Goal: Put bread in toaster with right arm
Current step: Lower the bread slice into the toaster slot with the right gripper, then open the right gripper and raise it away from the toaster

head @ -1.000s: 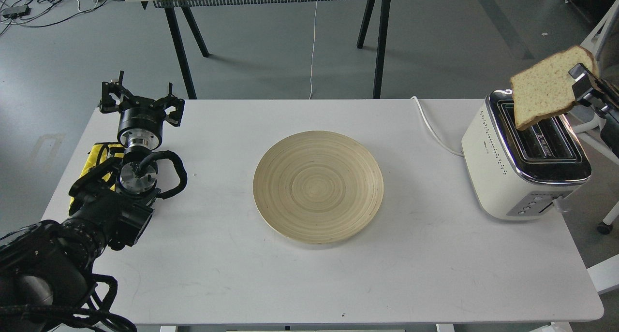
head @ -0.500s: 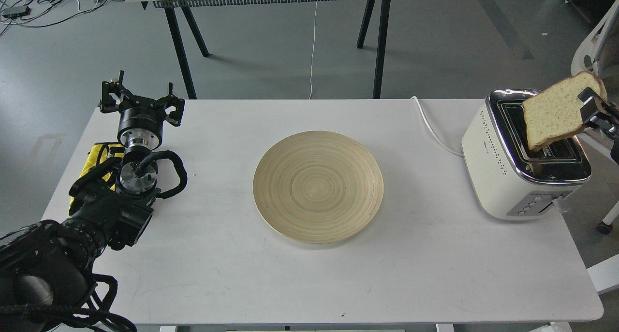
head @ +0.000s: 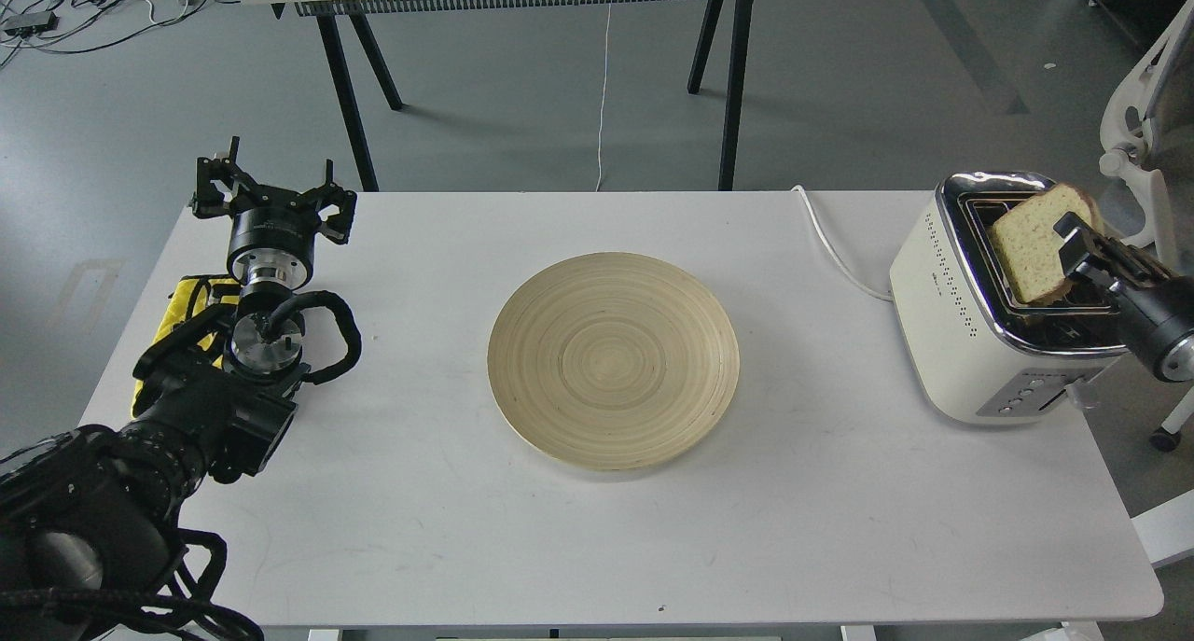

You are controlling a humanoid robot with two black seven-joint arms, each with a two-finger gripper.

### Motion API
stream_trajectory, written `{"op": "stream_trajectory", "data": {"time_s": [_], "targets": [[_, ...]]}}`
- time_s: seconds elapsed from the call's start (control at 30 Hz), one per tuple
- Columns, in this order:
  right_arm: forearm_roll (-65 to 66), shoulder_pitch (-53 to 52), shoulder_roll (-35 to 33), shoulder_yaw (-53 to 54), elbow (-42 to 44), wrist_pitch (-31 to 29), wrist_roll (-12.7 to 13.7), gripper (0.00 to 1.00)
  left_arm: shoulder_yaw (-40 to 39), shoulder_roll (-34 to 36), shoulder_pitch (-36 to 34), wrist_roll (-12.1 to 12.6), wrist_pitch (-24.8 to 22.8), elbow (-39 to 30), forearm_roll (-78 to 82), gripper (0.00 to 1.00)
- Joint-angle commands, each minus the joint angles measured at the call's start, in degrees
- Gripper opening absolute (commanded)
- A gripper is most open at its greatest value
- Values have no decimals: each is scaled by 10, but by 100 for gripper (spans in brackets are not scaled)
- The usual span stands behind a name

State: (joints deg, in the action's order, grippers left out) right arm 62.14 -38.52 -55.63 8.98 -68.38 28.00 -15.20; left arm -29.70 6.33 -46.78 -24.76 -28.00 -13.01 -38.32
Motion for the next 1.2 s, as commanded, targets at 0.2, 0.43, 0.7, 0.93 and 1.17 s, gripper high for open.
{"op": "stream_trajectory", "data": {"time_s": [0.2, 0.43, 0.7, 0.93, 1.17], "targets": [[-9, -24, 0, 24, -32, 0, 4, 100, 0, 0, 0, 0, 0, 0, 0, 100], [-90, -27, 3, 143, -138, 0, 15, 100, 0, 0, -1, 0, 0, 0, 0, 100], [-336, -17, 168, 177, -197, 0, -40, 100, 0, 0, 0, 0, 0, 0, 0, 100], [-379, 57, 324, 276, -107, 0, -70, 100, 0, 0, 0, 0, 0, 0, 0, 100], [-405, 101, 408, 416, 57, -216, -69, 100, 0, 0, 0, 1, 0, 0, 0, 100]]}}
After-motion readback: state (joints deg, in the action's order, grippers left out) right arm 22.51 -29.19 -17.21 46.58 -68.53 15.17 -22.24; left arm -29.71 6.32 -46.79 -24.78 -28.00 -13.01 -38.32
